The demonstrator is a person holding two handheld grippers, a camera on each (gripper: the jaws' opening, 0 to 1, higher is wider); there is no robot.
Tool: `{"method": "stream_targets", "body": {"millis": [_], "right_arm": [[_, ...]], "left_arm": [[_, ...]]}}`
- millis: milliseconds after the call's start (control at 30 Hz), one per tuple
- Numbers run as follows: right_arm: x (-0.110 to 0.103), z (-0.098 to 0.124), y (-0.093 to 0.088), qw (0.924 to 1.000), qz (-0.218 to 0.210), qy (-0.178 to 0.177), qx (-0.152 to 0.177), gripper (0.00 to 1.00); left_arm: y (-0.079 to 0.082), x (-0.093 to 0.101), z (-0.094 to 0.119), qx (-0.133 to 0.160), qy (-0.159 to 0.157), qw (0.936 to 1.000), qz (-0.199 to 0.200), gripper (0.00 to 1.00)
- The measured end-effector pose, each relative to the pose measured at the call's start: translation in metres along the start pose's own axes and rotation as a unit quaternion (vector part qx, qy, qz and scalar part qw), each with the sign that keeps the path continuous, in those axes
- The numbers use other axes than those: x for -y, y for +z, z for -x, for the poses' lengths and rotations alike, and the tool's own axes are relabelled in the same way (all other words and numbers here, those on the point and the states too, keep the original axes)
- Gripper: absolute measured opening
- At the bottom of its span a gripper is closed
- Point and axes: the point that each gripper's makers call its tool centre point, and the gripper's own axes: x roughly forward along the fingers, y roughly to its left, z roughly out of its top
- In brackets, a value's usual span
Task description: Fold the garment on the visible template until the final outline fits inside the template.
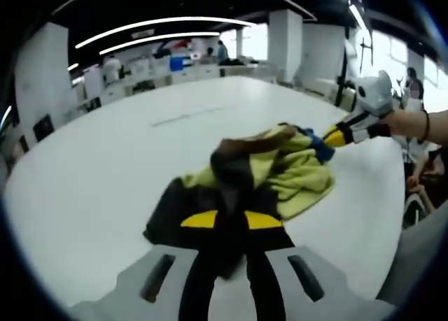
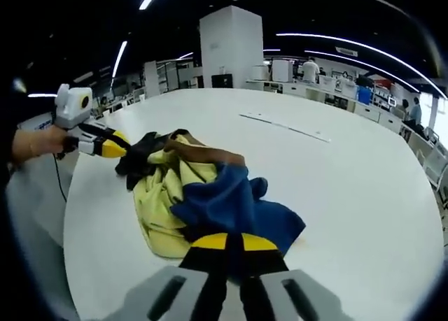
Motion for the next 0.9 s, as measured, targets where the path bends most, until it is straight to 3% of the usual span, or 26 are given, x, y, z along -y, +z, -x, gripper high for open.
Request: {"method": "stream_targets", "body": {"millis": [233,367,533,900], "right_arm": [[0.001,0.002,0.005,0.9999,0.007,-0.007,0.008,0.0],[0.002,0.004,0.009,0.9998,0.005,-0.012,0.015,0.0],[0.004,0.008,0.014,0.9996,0.0,-0.017,0.024,0.0],[0.015,0.019,0.034,0.9986,0.003,-0.03,0.044,0.0]], "left_arm": [[-0.007,-0.005,-0.006,-0.012,0.006,0.9999,0.0,0.0],[-0.012,-0.01,-0.007,-0.02,0.017,0.9995,-0.017,0.0],[-0.013,-0.011,-0.007,-0.018,0.011,0.9998,-0.004,0.0],[0.007,-0.021,0.009,0.009,0.013,0.9998,0.012,0.0]]}}
